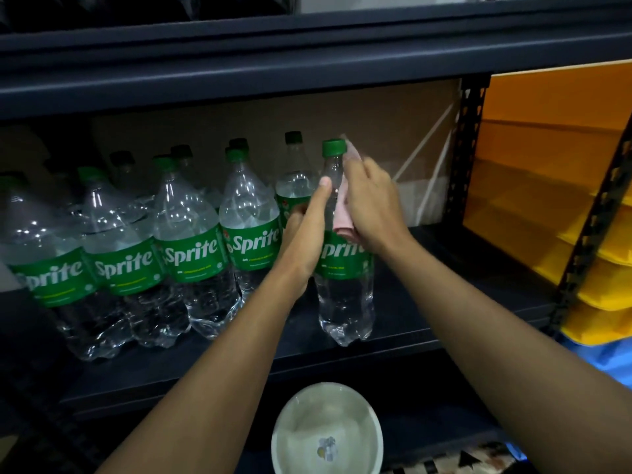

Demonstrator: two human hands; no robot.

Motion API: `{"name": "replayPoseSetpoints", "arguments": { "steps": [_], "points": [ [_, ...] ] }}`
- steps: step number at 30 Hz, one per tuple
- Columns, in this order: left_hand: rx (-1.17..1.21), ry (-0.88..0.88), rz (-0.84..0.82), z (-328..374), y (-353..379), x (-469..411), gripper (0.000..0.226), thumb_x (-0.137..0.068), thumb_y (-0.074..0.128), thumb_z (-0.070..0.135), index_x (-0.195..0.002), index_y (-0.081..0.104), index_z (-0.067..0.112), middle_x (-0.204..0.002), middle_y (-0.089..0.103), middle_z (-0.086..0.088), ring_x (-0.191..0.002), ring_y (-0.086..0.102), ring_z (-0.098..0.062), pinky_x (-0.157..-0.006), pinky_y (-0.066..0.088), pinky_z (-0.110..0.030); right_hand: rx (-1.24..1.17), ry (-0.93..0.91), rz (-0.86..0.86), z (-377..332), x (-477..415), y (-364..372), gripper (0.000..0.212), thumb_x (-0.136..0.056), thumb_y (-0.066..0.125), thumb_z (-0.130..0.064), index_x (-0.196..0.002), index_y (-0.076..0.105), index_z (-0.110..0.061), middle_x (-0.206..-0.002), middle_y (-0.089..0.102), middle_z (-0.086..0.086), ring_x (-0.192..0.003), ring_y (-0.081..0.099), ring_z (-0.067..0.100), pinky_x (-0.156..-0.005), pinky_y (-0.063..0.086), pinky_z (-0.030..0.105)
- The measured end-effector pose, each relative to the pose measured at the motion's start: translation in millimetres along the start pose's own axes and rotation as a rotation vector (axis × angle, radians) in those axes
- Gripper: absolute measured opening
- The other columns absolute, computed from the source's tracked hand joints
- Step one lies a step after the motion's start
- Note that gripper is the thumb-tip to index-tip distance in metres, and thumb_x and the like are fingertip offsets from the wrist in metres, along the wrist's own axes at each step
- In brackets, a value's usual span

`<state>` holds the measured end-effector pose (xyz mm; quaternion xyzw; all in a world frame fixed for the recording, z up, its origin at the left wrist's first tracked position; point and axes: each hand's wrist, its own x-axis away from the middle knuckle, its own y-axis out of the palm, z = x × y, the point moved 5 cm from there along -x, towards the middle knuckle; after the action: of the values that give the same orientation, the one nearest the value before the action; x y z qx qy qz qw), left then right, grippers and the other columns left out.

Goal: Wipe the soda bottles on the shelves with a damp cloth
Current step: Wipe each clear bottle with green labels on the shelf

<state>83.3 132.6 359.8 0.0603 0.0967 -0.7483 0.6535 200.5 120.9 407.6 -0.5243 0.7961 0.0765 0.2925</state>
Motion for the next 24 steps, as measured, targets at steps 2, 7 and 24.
{"name": "replayPoseSetpoints", "arguments": {
  "steps": [2,7,24],
  "points": [
    [0.027,-0.018,-0.005,-2.5,2.5,1.2,0.071,-0.09,0.048,0.086,-0.125,0.075,0.03,-0.113,0.08,-0.003,-0.106,0.077,-0.021,-0.1,0.059,-0.047,-0.002,-0.029,0.051,6.8,5.7,3.3,0.036,-0.106,0.035,-0.045,-0.094,0.064,-0.026,-0.085,0.062,-0.008,-0.079,0.059,0.009,-0.074,0.045,0.037],
    [-0.033,0.011,0.007,-4.0,-0.1,2.9,0.065,-0.079,0.065,0.084,-0.117,0.076,0.031,-0.108,0.079,0.016,-0.1,0.073,0.005,-0.096,0.054,-0.031,0.057,-0.233,0.227,36.1,57.0,11.8,0.051,-0.109,0.028,-0.043,-0.158,0.033,-0.029,-0.143,0.051,-0.012,-0.132,0.048,0.004,-0.103,0.047,0.036],
    [-0.007,0.02,0.074,-6.9,-7.1,0.3,0.07,-0.088,0.064,0.075,-0.14,0.059,0.028,-0.118,0.069,0.019,-0.102,0.064,0.012,-0.105,0.048,-0.029,0.011,-0.028,0.066,49.0,58.9,9.3,0.052,-0.11,0.026,-0.05,-0.161,0.018,-0.042,-0.15,0.04,-0.012,-0.123,0.048,-0.007,-0.101,0.046,0.029]
  ]
}}
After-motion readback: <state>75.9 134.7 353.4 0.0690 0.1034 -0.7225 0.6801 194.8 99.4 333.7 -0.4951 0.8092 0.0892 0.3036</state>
